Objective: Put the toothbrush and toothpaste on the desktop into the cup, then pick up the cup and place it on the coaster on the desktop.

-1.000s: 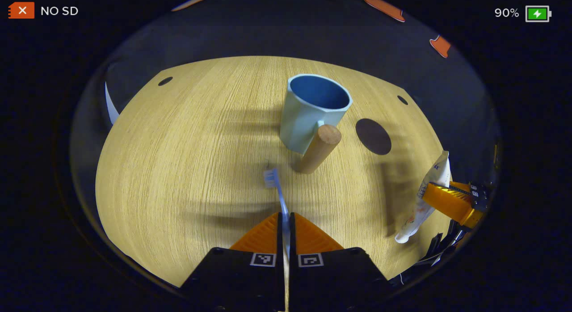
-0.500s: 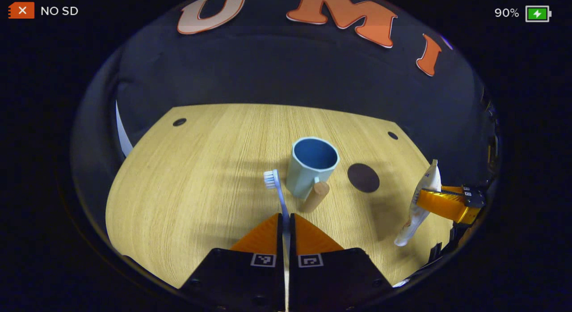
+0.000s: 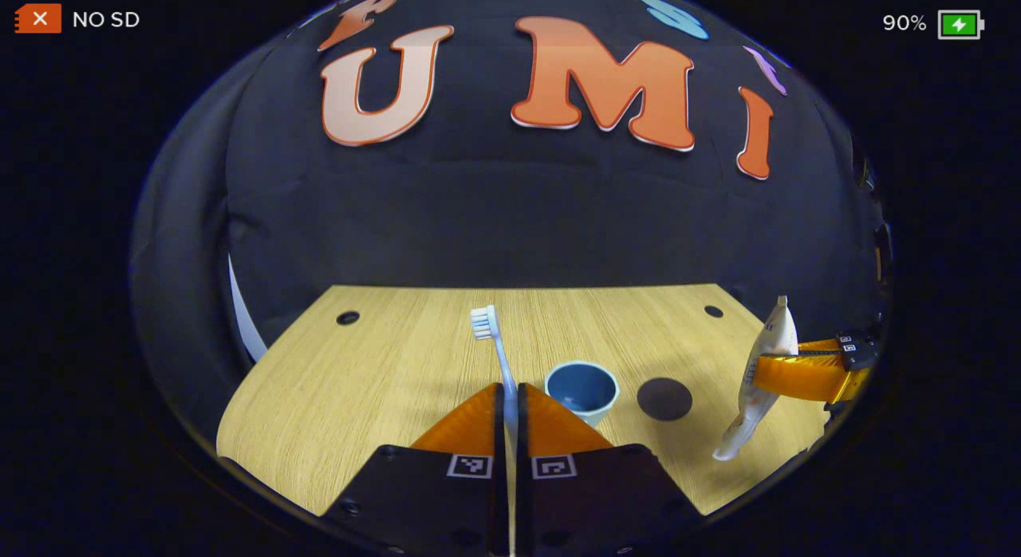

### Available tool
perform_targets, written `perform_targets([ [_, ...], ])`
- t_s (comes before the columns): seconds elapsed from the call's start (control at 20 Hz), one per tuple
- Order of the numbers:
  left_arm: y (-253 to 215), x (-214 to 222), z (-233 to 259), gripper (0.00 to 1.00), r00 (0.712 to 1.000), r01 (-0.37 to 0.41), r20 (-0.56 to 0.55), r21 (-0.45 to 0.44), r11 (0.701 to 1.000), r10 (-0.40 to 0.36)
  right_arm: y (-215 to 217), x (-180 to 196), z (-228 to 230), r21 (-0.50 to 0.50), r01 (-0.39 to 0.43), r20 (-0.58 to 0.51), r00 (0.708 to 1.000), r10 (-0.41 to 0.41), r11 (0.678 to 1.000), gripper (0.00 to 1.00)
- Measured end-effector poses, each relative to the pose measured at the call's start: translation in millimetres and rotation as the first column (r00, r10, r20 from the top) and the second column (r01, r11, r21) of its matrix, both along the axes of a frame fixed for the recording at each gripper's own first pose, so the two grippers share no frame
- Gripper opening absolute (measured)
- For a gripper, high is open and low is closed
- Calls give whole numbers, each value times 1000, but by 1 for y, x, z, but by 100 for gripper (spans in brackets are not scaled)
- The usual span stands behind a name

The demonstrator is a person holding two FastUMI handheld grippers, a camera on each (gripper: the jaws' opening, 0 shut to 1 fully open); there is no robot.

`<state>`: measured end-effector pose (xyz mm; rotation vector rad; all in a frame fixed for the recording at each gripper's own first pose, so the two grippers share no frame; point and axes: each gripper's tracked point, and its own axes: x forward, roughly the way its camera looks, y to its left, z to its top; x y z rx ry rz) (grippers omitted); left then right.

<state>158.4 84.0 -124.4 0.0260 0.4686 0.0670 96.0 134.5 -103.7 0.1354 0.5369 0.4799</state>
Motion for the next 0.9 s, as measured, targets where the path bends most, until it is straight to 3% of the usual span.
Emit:
perform_targets([
  [0.05, 0, 8, 5, 3, 999, 6, 34, 2, 1000, -6, 1, 9, 2, -2, 4, 15, 1000, -4, 1000, 7],
  [0.45, -14, 70, 23, 3, 972, 38, 232, 4, 999, -38, 8, 50, 5, 0, 14, 102, 995, -13, 1000, 7],
  [0.85, -35, 103, 14, 4, 955, 90, 285, -30, 995, -78, 26, 73, 7, 29, 11, 123, 992, -14, 1000, 7],
  [0.9, -36, 106, 8, 3, 957, 99, 280, -49, 994, -81, 27, 77, 8, 41, 13, 125, 992, -18, 999, 12],
])
